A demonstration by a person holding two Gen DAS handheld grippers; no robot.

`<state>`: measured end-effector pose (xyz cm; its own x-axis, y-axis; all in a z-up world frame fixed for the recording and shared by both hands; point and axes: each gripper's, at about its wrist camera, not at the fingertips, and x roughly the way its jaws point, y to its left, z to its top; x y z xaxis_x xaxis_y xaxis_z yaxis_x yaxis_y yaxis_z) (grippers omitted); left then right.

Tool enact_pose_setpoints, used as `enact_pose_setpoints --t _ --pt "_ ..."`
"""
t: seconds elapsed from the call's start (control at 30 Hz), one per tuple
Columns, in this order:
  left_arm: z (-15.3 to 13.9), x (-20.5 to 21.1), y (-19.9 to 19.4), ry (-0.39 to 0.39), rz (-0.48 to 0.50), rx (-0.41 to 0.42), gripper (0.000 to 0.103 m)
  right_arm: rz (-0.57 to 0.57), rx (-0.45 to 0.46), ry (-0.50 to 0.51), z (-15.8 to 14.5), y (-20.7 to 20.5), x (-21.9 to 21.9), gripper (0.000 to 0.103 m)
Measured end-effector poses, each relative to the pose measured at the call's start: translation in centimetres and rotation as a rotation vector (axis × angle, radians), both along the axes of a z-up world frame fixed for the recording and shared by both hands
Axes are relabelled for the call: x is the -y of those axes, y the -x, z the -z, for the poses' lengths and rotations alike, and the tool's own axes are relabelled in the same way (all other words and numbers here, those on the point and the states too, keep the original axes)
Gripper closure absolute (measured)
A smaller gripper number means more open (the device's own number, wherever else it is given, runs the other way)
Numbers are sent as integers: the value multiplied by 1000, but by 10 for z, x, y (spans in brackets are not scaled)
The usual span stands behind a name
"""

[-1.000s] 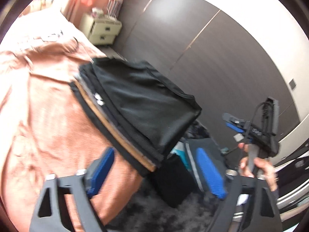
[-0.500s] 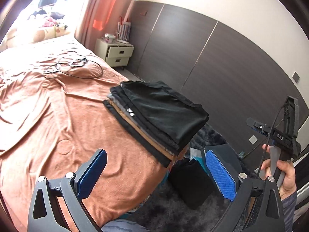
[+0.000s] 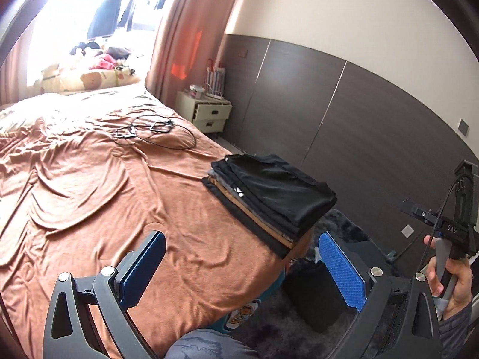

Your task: Fold small clothes

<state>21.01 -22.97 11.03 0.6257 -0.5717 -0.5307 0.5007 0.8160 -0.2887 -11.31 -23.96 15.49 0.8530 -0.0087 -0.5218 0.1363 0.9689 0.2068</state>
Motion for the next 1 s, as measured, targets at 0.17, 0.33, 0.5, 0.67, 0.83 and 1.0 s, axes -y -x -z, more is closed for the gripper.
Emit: enact_pose_setpoints --t 0.17,0.33,0.5,0.67,0.83,1.0 --pt "-7 -24 21 -8 -31 39 0 -23 32 6 -2 19 -18 0" --pt "-15 -51 42 -22 -57 75 0 -47 55 10 0 35 -37 0" --pt "-23 -73 66 -53 -88 131 0 -69 69 8 4 50 -55 0" --pt "-26 -90 90 -81 -115 179 0 -67 87 5 10 60 -66 0" --pt "-22 -106 114 -98 -144 213 0 -61 106 11 17 74 -76 0" --pt "-17 -125 135 -101 -187 240 0 -64 133 22 24 87 -91 0"
